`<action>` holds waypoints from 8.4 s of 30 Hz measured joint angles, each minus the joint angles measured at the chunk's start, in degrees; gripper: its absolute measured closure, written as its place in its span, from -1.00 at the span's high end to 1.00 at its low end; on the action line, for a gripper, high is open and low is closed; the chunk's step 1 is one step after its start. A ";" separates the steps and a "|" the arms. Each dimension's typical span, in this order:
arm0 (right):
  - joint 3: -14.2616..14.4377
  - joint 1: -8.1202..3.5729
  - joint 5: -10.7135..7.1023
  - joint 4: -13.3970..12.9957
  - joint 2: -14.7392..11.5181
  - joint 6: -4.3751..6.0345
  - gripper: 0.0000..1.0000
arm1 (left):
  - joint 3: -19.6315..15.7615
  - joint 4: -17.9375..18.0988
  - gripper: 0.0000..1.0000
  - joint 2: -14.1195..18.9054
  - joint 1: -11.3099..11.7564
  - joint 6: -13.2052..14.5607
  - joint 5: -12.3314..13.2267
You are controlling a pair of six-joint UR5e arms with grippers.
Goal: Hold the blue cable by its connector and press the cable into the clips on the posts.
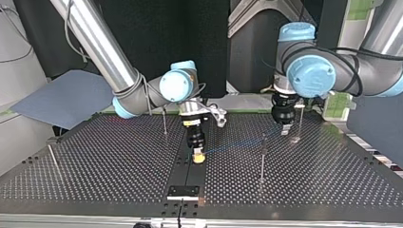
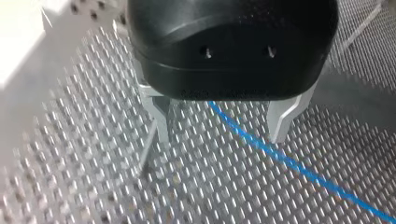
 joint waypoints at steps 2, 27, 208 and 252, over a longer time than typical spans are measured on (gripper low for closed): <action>0.01 0.12 0.00 0.00 -0.01 0.00 -1.00 | -0.07 -0.06 0.97 1.02 -0.44 -0.30 0.98; 0.00 0.97 0.00 0.08 -0.02 1.44 -1.00 | -0.11 4.58 0.97 1.45 -3.56 0.22 0.74; 34.36 -7.70 1.68 -8.01 -5.01 4.88 -1.00 | 9.66 29.87 -0.96 -32.33 -26.68 3.43 -22.59; 45.80 -20.56 -6.94 -17.54 -4.59 6.66 -1.00 | 9.70 42.32 -0.96 -43.45 -31.90 9.54 -17.71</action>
